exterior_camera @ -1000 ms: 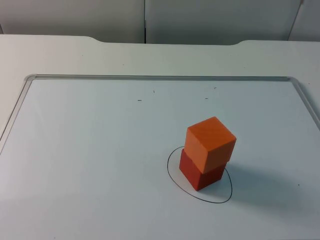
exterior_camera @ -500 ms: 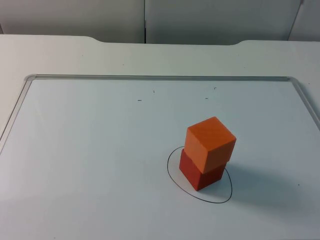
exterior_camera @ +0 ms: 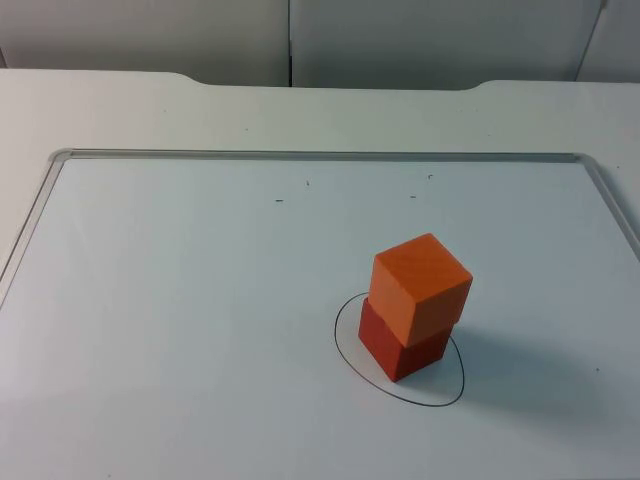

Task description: Pick up one cube with the left hand and another cube with the right hand. First place the cube in the right hand at the target position, then stack the cube in the left hand on top.

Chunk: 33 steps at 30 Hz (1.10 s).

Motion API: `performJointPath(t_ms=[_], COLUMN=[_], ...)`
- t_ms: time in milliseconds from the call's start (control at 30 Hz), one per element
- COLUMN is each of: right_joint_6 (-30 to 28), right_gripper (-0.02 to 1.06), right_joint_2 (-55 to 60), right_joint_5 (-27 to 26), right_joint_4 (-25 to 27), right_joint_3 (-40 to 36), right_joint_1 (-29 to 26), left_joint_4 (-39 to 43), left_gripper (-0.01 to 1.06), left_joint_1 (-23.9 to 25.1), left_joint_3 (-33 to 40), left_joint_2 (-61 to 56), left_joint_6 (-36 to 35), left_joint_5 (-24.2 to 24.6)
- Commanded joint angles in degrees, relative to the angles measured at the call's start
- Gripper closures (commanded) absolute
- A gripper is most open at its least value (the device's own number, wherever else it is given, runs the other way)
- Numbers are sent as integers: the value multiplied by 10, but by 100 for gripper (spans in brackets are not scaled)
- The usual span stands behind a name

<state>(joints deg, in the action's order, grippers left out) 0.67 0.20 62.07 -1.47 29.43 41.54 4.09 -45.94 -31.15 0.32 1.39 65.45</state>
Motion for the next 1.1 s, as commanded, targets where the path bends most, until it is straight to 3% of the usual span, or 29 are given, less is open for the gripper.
performJointPath(t_ms=[0, 233, 867, 1067], right_joint_6=[-2, -2, -2, 0], right_gripper=[0, 0, 0, 0], right_joint_2=[-2, -2, -2, -2], right_joint_5=[-3, -3, -3, -3], right_joint_4=[0, 0, 0, 0], right_joint_3=[-3, -3, -3, -3], right_joint_1=[1, -20, -379, -417], left_joint_4=[-1, -1, -1, -1], left_gripper=[0, 0, 0, 0], left_joint_1=[2, 2, 2, 2], left_joint_3=[-1, -1, -1, -1], left_joint_2=[-3, -3, -3, -3], left_joint_6=[-3, -3, -3, -3], left_joint_5=[-7, -7, -7, -7])
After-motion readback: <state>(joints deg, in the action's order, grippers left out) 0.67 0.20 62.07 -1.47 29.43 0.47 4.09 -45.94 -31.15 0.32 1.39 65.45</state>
